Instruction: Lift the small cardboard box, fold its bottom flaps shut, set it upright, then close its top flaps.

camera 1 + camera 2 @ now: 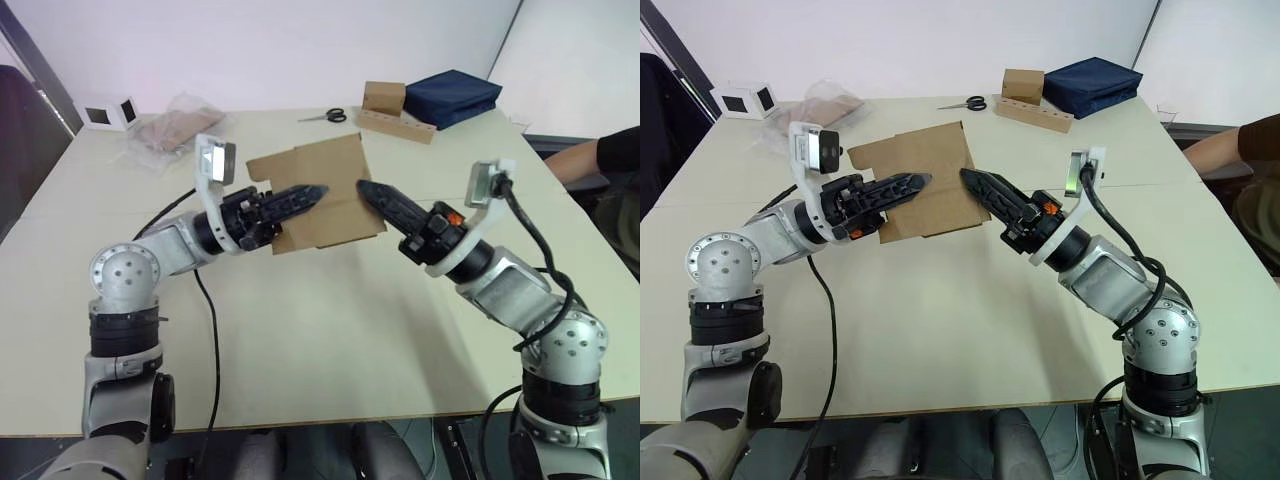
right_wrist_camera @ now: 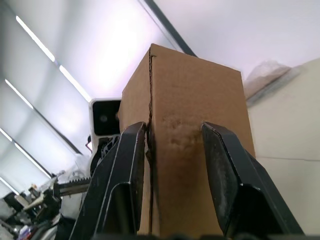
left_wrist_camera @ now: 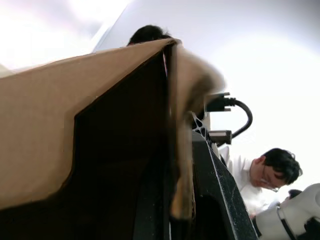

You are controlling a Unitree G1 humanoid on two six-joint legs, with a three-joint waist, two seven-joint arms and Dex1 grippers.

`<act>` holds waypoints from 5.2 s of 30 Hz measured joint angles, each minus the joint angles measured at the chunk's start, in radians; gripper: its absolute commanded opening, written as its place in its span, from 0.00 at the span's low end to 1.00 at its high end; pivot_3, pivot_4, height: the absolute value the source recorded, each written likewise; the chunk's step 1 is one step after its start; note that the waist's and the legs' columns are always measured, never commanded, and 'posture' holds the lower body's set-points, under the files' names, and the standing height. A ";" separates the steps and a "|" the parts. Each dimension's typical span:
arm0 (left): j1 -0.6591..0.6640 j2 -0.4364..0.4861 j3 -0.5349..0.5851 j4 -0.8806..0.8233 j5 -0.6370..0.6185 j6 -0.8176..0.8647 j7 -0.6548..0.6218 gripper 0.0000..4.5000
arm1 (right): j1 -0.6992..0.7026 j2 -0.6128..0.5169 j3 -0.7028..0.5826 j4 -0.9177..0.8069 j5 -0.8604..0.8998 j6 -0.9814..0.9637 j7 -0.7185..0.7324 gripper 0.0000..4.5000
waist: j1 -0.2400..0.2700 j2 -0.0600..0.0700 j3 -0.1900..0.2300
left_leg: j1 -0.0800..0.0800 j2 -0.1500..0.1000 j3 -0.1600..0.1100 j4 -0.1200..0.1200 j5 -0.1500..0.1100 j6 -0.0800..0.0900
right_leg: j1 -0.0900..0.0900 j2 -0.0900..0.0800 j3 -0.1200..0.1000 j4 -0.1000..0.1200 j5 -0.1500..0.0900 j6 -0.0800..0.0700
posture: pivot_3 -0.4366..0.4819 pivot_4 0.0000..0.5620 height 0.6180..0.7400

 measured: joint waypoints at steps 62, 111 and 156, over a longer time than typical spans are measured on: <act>-0.223 0.239 -0.330 0.121 0.362 -0.050 -0.291 0.00 | 0.117 -0.285 -0.083 -0.011 -0.245 0.046 0.233 0.01 | 0.001 -0.001 0.001 | 0.000 -0.001 0.000 -0.001 0.000 0.000 | 0.000 0.001 0.000 -0.001 0.000 0.000 | 0.48 0.27 1.00; -0.691 0.235 -1.026 0.365 1.168 -0.585 -0.893 0.98 | 0.184 -0.084 0.035 -0.100 -0.584 -0.065 0.265 0.00 | -0.002 0.000 0.006 | -0.001 0.000 0.000 0.000 -0.001 0.002 | -0.002 0.002 0.001 0.001 0.000 0.000 | 0.48 0.27 1.00; 0.168 0.062 -0.231 0.068 0.964 -0.389 0.035 0.01 | 0.011 -0.007 0.253 0.257 -1.079 -0.051 0.310 0.00 | 0.001 -0.001 0.005 | -0.001 0.000 0.000 0.002 0.000 0.000 | -0.002 0.000 0.000 0.004 0.000 0.000 | 0.48 0.27 1.00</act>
